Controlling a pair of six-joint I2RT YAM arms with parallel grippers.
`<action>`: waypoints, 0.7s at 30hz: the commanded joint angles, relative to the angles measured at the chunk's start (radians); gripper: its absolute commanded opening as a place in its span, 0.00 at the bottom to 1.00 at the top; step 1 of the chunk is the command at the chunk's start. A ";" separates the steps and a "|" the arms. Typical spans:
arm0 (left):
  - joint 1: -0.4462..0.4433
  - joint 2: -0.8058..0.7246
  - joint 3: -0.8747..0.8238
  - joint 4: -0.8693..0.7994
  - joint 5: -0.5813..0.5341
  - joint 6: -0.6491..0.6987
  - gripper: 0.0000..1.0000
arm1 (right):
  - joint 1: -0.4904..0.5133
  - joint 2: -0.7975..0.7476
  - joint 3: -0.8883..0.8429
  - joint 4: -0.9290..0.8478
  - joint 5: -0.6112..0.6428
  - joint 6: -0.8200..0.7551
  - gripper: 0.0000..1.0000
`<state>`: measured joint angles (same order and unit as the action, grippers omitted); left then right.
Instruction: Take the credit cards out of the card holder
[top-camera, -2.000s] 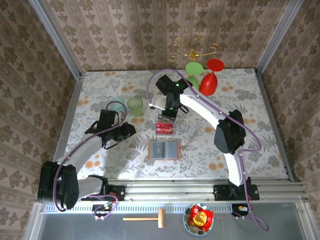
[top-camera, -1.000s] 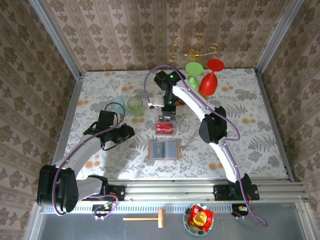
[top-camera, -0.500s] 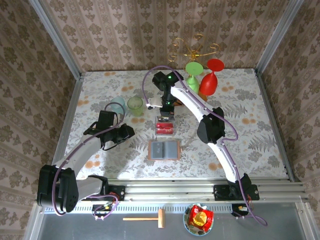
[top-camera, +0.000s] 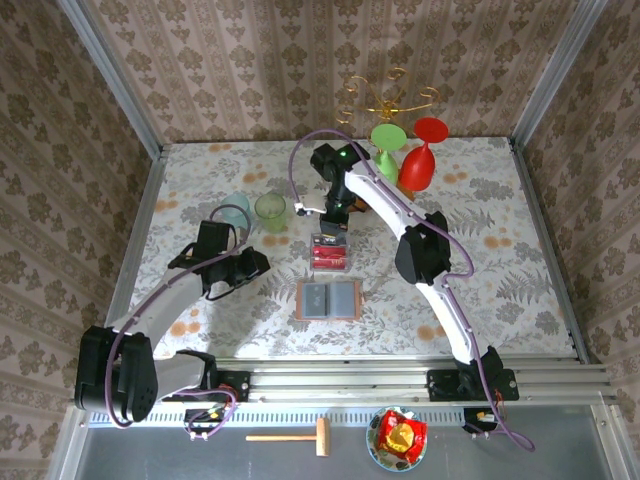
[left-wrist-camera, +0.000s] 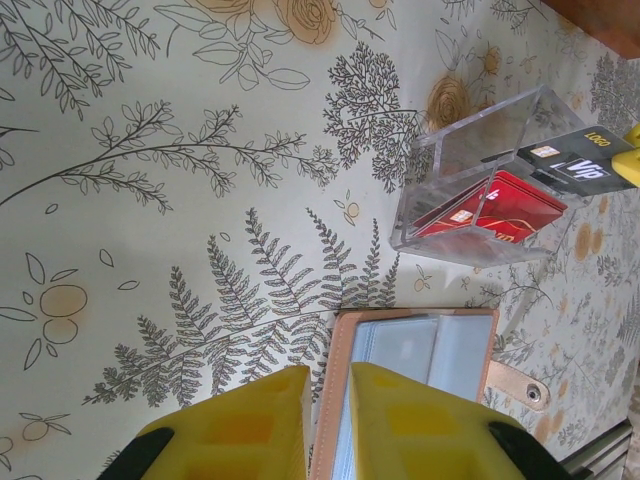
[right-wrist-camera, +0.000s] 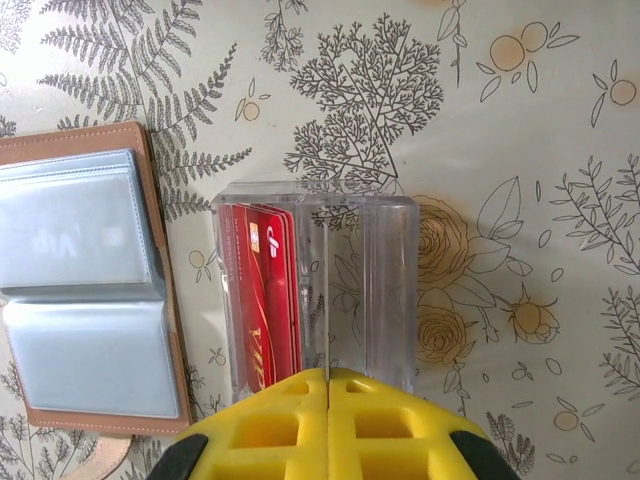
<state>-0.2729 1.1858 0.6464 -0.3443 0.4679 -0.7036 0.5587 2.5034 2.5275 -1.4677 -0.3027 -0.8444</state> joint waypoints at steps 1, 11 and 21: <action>0.006 0.013 0.010 0.016 0.015 -0.011 0.18 | -0.010 0.025 -0.029 0.009 -0.062 0.027 0.00; 0.006 0.018 0.003 0.026 0.015 -0.019 0.18 | -0.019 0.025 -0.061 0.067 -0.023 0.063 0.19; -0.013 0.005 -0.004 0.052 0.022 -0.030 0.18 | -0.014 -0.090 -0.066 0.113 -0.002 0.114 0.26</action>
<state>-0.2756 1.1984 0.6460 -0.3042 0.4747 -0.7181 0.5434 2.5023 2.4660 -1.3693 -0.3149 -0.7593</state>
